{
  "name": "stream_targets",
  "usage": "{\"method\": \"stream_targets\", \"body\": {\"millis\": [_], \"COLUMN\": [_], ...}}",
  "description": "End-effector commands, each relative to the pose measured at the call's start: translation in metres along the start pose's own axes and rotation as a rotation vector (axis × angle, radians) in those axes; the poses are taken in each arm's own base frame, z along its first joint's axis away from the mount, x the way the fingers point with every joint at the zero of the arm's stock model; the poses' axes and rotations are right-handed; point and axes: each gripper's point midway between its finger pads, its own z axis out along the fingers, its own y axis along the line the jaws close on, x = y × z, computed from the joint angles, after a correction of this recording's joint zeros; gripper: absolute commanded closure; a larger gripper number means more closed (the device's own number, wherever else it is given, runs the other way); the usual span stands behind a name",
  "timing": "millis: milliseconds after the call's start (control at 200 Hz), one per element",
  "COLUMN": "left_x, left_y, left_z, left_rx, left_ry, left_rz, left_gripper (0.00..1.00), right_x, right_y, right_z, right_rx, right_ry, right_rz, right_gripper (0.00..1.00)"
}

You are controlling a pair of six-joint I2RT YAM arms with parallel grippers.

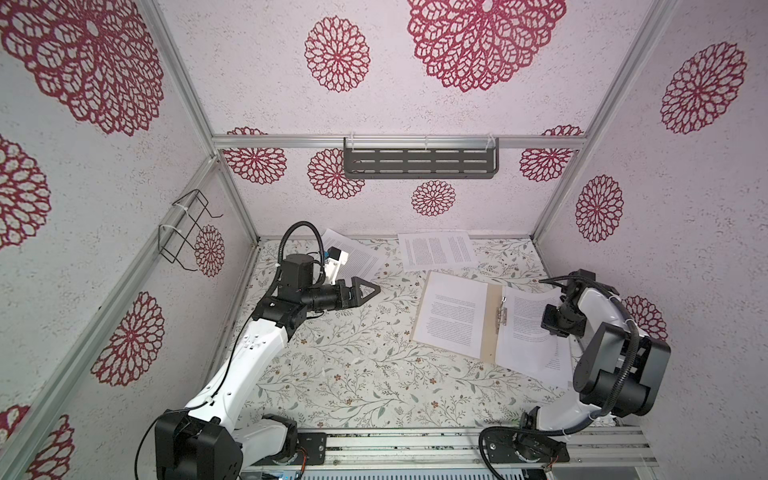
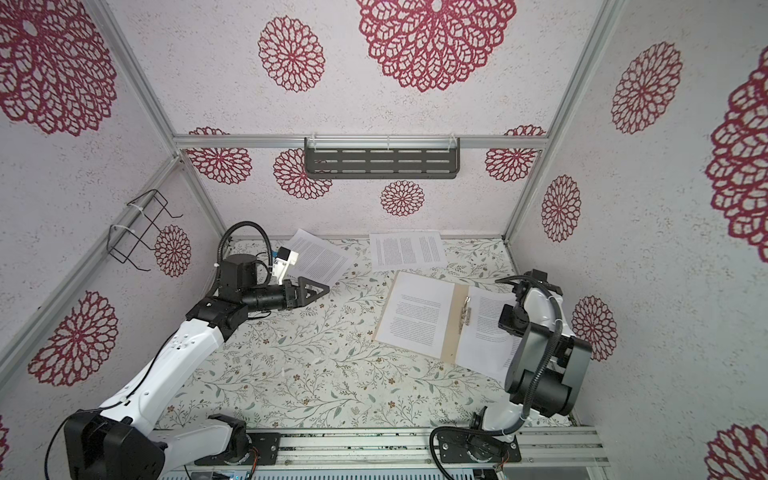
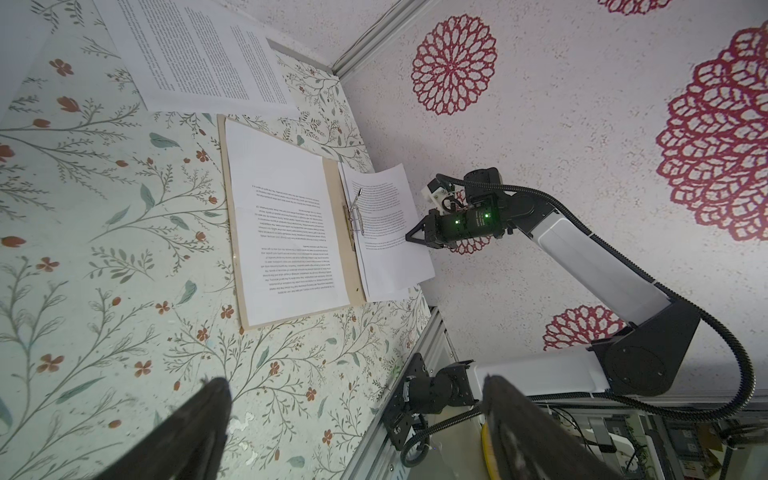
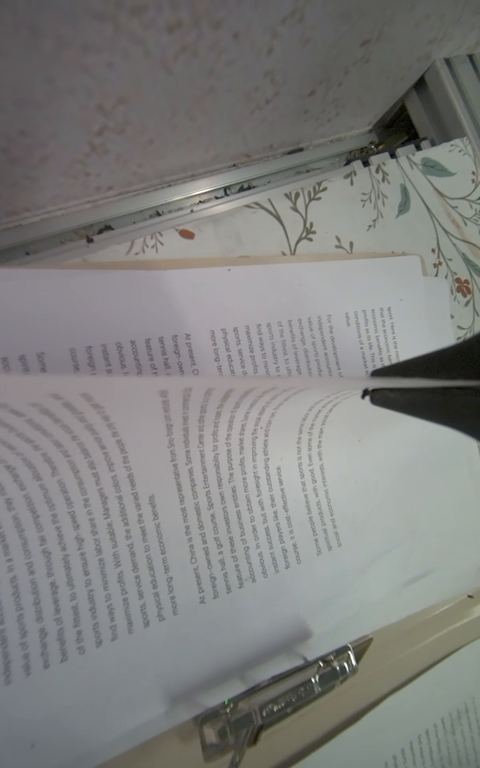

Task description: Put the files into the folder

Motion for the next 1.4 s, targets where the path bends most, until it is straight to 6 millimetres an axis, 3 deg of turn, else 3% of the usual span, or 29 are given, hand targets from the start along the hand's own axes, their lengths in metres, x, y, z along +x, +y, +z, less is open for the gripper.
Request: {"method": "stream_targets", "body": {"millis": [0, 625, 1396], "left_x": [0.001, 0.001, 0.002], "left_y": [-0.003, -0.001, 0.005], "left_z": [0.003, 0.005, 0.008], "left_rx": [0.024, 0.022, 0.011], "left_ry": [0.005, 0.009, 0.017], "left_rz": [0.020, 0.017, 0.005], "left_gripper": [0.03, 0.03, 0.03], "right_x": [0.004, 0.016, 0.001], "right_y": [0.004, 0.012, 0.011], "right_z": [0.002, 0.012, 0.014], "right_rx": [-0.012, -0.023, 0.022], "right_ry": [0.011, 0.036, 0.018], "right_rz": [-0.019, -0.038, -0.063], "right_gripper": [1.00, 1.00, 1.00]}}
